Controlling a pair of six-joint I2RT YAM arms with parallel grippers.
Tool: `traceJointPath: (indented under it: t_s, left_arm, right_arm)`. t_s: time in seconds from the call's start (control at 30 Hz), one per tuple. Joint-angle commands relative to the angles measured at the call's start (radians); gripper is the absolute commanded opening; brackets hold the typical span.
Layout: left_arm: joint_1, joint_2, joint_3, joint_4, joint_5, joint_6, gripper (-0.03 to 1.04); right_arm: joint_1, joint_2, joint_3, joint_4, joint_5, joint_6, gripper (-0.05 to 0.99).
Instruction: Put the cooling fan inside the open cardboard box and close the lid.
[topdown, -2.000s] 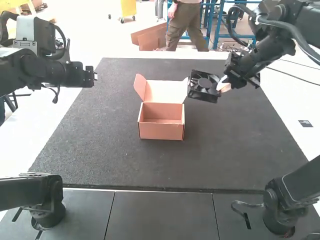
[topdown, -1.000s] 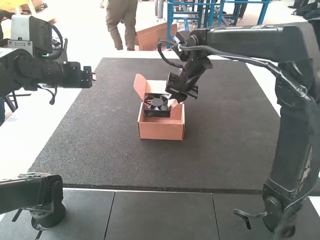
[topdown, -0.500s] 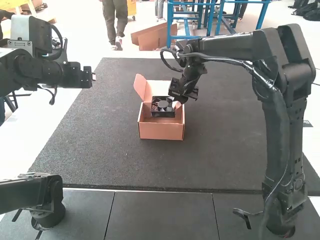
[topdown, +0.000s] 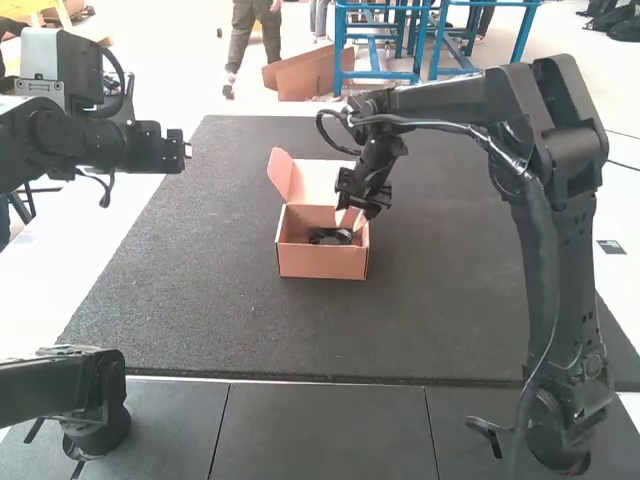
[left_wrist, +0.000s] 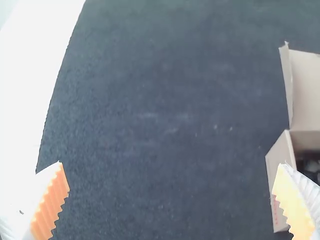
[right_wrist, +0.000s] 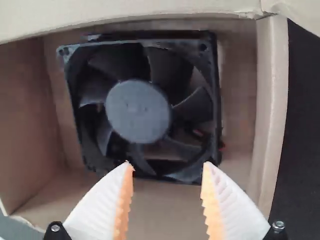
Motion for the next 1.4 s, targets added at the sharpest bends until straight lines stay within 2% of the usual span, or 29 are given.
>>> traceJointPath:
  t_s: [0.0,0.13,0.2,0.27,0.33,0.37,0.53,0.67,0.83,0.93,1.07,1.37]
  left_arm:
    - [-0.003,0.011,0.037,0.011,-0.005,0.006,0.97]
    - [-0.003,0.054,0.049,0.028,0.003,0.006,0.97]
    - [-0.003,0.077,0.054,0.04,0.012,0.006,0.97]
    - [-0.003,0.105,0.057,0.052,0.025,0.007,0.97]
    - [-0.005,0.133,0.06,0.064,0.032,0.007,0.97]
    - [-0.005,0.148,0.063,0.072,0.032,0.007,0.97]
    - [-0.025,0.217,0.083,0.113,0.035,0.007,0.97]
    - [-0.06,0.274,0.094,0.172,0.034,0.004,0.97]
    - [-0.095,0.363,0.126,0.213,0.031,-0.001,0.97]
    - [-0.104,0.412,0.143,0.244,0.029,-0.002,0.97]
    - [-0.104,0.481,0.164,0.287,0.025,-0.004,0.97]
    - [-0.104,0.625,0.241,0.347,0.023,-0.007,0.97]
  right_arm:
    - [-0.002,-0.008,0.069,-0.02,-0.046,-0.056,0.52]
    - [-0.013,-0.014,0.184,-0.118,-0.218,-0.088,0.8]
    - [-0.027,-0.017,0.27,-0.192,-0.272,-0.126,0.83]
    - [-0.051,-0.023,0.29,-0.196,-0.307,-0.134,0.85]
    - [-0.086,-0.072,0.288,-0.172,-0.287,-0.171,0.87]
    - [-0.105,-0.102,0.284,-0.15,-0.257,-0.198,0.89]
    - [-0.169,-0.235,0.153,0.009,-0.022,-0.313,0.89]
    - [-0.189,-0.327,0.0,0.126,0.064,-0.349,0.9]
    - [-0.192,-0.382,-0.13,0.238,0.07,-0.366,0.9]
    - [-0.191,-0.385,-0.147,0.281,0.069,-0.359,0.9]
    - [-0.191,-0.371,-0.159,0.4,0.07,-0.349,0.9]
    - [-0.194,-0.255,-0.075,0.406,0.072,-0.37,0.9]
